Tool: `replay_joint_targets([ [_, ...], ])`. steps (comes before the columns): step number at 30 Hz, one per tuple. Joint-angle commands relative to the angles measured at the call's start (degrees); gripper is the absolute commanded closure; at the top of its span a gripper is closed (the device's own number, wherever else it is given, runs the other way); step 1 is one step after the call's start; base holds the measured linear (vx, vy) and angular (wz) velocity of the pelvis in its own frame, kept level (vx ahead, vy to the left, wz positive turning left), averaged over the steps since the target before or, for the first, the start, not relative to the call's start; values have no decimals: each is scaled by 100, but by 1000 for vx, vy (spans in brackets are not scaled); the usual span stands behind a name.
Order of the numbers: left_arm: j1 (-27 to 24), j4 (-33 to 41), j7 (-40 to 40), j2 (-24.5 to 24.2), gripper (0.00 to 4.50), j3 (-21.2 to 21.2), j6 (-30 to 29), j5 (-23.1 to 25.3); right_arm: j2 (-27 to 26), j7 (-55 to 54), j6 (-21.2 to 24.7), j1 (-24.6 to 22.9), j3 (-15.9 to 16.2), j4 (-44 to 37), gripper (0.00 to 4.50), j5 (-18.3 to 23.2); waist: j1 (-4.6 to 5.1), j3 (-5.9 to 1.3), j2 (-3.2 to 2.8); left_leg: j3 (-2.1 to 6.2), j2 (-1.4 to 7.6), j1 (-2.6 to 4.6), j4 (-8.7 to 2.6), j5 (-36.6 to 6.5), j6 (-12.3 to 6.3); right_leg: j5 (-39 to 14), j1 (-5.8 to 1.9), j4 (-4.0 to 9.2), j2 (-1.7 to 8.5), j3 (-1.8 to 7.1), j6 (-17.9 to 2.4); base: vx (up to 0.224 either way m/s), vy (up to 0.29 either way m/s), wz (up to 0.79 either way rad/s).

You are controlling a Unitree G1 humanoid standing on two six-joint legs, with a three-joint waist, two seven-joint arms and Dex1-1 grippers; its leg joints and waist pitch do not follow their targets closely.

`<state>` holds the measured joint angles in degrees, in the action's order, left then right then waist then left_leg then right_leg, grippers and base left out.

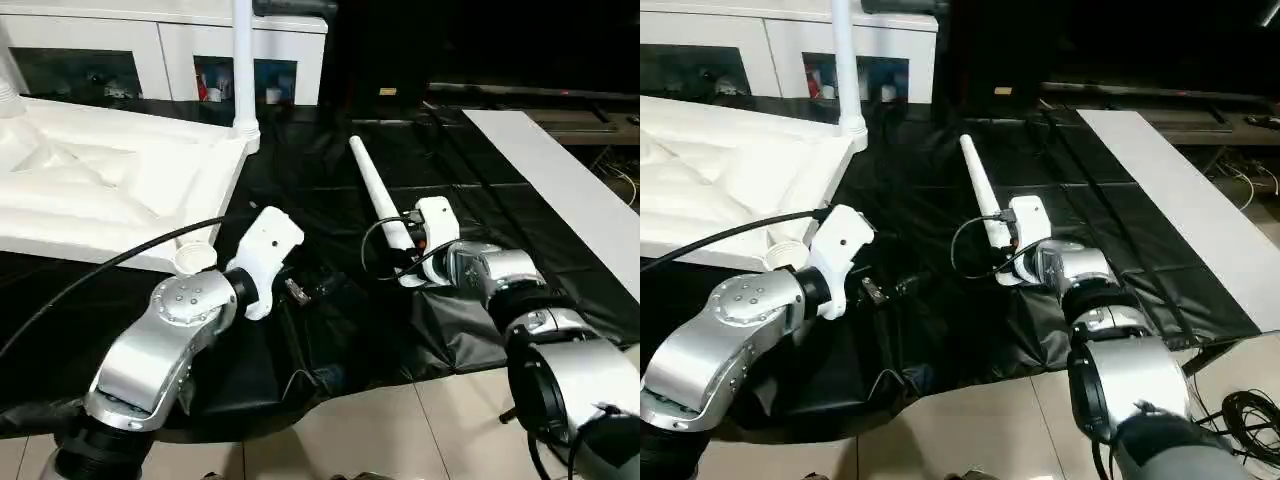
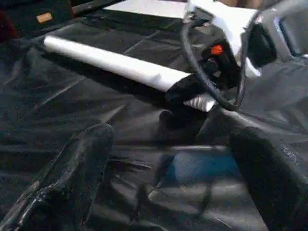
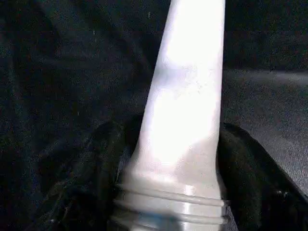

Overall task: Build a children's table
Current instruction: Pick table leg

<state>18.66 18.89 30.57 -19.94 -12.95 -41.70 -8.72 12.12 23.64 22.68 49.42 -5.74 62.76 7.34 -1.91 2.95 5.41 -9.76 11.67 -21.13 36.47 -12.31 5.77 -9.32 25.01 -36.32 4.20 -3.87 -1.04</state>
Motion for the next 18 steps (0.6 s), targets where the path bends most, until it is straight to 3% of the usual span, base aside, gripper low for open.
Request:
replay_joint_targets([
  [1,112,-86,-136,66,5,9,129,98,6,-11,-237,-78,-276,-409,187,281,-10,-380,-93,-19,121,4,-475,-829,4,-1063,-383,379,301,251,-1074,0,0,0],
  [2,186,-211,-357,207,5,162,247,139,-63,212,-116,-338,-542,-1079,187,660,-3,-388,-99,-15,119,2,-478,-772,-42,-982,-394,372,287,249,-1070,0,0,0],
  [3,186,-211,-357,207,5,162,247,139,-63,212,-116,-338,-542,-1079,187,660,-5,-393,-88,-12,122,1,-471,-732,-78,-928,-397,363,288,253,-1045,0,0,0],
  [7,425,-386,-666,557,5,573,312,-59,-173,907,414,-1154,-686,-2927,188,1348,-16,-387,-104,-7,128,3,-490,-655,-167,-797,-420,393,274,259,-1002,0,0,0],
  [8,574,-408,-713,748,5,766,275,-269,-179,1191,714,-1533,-690,-3738,188,1751,-29,-380,-101,-15,104,10,-490,-595,-211,-817,-432,414,262,265,-978,0,0,0],
  [9,690,-423,-728,922,5,922,217,-485,-164,1403,931,-1783,-696,-4267,188,2088,-25,-396,-103,3,144,16,-496,-524,-237,-658,-424,387,271,263,-1045,0,0,0],
  [11,937,-476,-789,1261,5,1204,112,-879,-104,1715,1374,-2230,-723,-5171,189,2768,-59,-391,-79,-6,139,17,-491,-537,-298,-622,-429,396,268,266,-1088,0,0,0],
  [13,1061,-520,-849,1421,5,1330,36,-1050,-71,1805,1592,-2402,-752,-5486,189,3045,-90,-394,-74,1,144,17,-493,-566,-313,-737,-427,413,285,257,-1088,0,0,0],
  [15,1329,-658,-928,1734,5,1584,-180,-1442,-38,1972,2016,-2699,-846,-5989,189,3575,-105,-351,-35,-8,101,0,-486,-942,-217,-1819,-405,539,296,235,-788,0,0,0],
  [17,1683,-815,-982,2056,5,1877,-507,-1933,-21,2067,2568,-3018,-963,-6624,189,4160,-146,-351,-28,-18,95,31,-473,-893,-226,-1869,-367,566,273,252,-637,0,0,0],
  [18,1715,-832,-999,2081,5,1907,-530,-1969,-22,2071,2610,-3034,-973,-6662,189,4215,-146,-352,-10,12,95,-26,-493,-859,-240,-1946,-391,570,277,226,-575,0,0,0],
])
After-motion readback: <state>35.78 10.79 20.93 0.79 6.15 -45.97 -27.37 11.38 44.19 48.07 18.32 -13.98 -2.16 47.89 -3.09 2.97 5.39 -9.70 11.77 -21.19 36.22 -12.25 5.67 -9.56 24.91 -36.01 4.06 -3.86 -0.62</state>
